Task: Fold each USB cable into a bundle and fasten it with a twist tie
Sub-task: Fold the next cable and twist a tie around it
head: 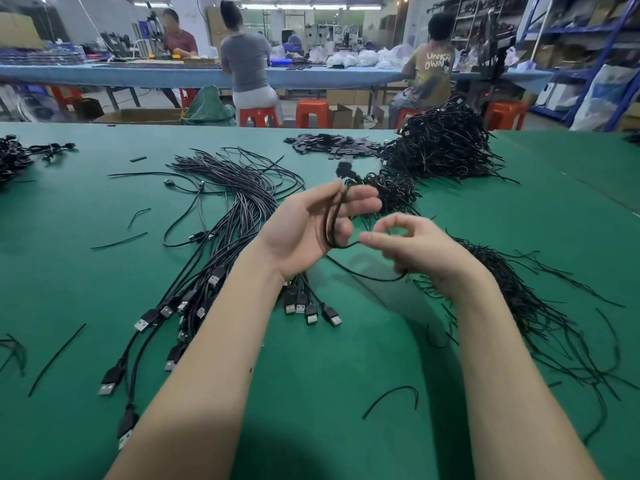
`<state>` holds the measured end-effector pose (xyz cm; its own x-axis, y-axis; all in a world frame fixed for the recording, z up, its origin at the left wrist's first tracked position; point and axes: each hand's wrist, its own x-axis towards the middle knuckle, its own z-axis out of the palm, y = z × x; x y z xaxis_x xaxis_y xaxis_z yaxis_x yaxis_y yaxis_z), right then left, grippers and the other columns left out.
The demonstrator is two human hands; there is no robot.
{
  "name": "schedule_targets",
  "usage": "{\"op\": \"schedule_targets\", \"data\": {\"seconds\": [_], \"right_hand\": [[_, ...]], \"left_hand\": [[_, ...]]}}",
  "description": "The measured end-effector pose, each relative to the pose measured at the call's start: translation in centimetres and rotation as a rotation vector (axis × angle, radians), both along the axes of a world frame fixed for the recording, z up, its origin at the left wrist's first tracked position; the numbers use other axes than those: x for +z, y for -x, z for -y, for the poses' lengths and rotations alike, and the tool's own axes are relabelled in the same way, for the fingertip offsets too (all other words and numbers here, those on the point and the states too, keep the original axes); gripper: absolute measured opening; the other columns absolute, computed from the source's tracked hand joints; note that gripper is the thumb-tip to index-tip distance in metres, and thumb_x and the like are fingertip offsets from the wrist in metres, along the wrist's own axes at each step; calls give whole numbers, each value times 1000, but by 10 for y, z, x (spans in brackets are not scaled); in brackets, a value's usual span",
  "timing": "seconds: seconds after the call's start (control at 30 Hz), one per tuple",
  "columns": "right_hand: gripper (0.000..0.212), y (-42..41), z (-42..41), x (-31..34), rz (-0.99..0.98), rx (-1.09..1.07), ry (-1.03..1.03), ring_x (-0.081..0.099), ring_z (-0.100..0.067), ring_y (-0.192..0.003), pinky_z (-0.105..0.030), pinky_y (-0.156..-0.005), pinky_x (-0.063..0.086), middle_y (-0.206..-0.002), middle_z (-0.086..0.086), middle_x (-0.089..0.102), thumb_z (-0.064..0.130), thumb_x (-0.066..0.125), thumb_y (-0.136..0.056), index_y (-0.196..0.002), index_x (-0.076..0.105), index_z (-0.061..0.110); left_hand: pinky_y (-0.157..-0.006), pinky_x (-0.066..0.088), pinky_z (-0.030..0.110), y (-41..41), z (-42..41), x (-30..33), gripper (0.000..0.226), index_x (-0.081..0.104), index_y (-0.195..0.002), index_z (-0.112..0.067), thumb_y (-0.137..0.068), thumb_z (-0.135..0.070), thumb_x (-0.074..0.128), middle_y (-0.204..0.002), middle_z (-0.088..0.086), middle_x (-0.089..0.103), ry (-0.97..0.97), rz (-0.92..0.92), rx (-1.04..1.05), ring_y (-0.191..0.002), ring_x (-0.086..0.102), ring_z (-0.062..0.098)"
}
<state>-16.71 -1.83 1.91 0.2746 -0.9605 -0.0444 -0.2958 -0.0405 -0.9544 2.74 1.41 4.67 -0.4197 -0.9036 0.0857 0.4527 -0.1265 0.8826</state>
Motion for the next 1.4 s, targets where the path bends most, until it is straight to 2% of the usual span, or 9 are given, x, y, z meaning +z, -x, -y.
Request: {"op": "schedule_targets", "data": {"seconds": [0.1,0.27,0.43,0.63,0.87,1.03,1.17,1.27,1.4], "right_hand": [[13,2,3,12,177,-74,77,44,-5,-50,-22,-53,40,-61,12,62,29,69,-96,-106,67,22],[11,-6,-4,36,146,-113,219,46,-2,-52,-23,-56,39,-75,10,68,20,56,-103,-99,64,26],[12,-13,-19,35,301,437,-19,58,-11,-67,-29,-71,54,-94,-15,59,10,54,-99,-98,66,10],[13,-8,-15,-2,183,621,-274,57,-20,-75,-34,-80,48,-84,-10,61,1,55,-95,-87,64,7],[33,-8,2,-15,-15,109,55,61,-24,-72,-35,-73,51,-87,-8,71,8,73,-82,-112,60,11],[9,-11,6,-15,-218,-194,513,51,-2,-55,-19,-55,40,-69,5,69,18,67,-86,-85,63,26],[17,-3,7,-9,-215,-58,305,56,-4,-60,-18,-63,48,-71,13,74,15,58,-91,-89,68,30],[15,-10,0,-9,-66,122,88,65,-12,-76,-43,-91,57,-84,4,77,12,58,-98,-94,71,19],[27,-18,-5,-7,43,426,-180,72,-16,-108,-42,-106,50,-111,-4,77,33,52,-105,-115,68,14]], "left_hand": [[-49,47,16,1,-1,2,50,78,-96,-9,-106,-29,33,-98,11,76,92,339,-96,-48,59,8],[-81,59,26,22,5,-2,46,67,-111,-1,-110,-25,28,-105,13,76,172,704,164,-97,74,21],[-101,51,32,24,12,-7,46,61,-127,-1,-110,-26,27,-122,14,69,113,392,413,-117,65,23],[-76,61,25,6,3,2,50,61,-122,6,-109,-26,25,-122,20,68,-18,-239,94,-103,72,27],[-54,46,12,-9,-3,-2,44,78,-107,-10,-101,-32,40,-109,9,75,74,109,-145,-63,69,5],[-42,46,13,-7,-3,-5,49,70,-113,-2,-107,-31,31,-116,18,72,55,573,-347,-64,73,16],[-35,19,12,-3,-3,-7,41,64,-100,0,-107,-28,35,-76,2,71,66,680,-199,-31,33,3],[-42,8,17,2,2,-8,32,56,-94,-7,-108,-25,34,-57,-8,45,38,486,-8,-38,23,1],[-46,7,21,7,8,-9,32,52,-93,-12,-110,-28,30,-58,-11,32,46,307,201,-47,18,4]]}}
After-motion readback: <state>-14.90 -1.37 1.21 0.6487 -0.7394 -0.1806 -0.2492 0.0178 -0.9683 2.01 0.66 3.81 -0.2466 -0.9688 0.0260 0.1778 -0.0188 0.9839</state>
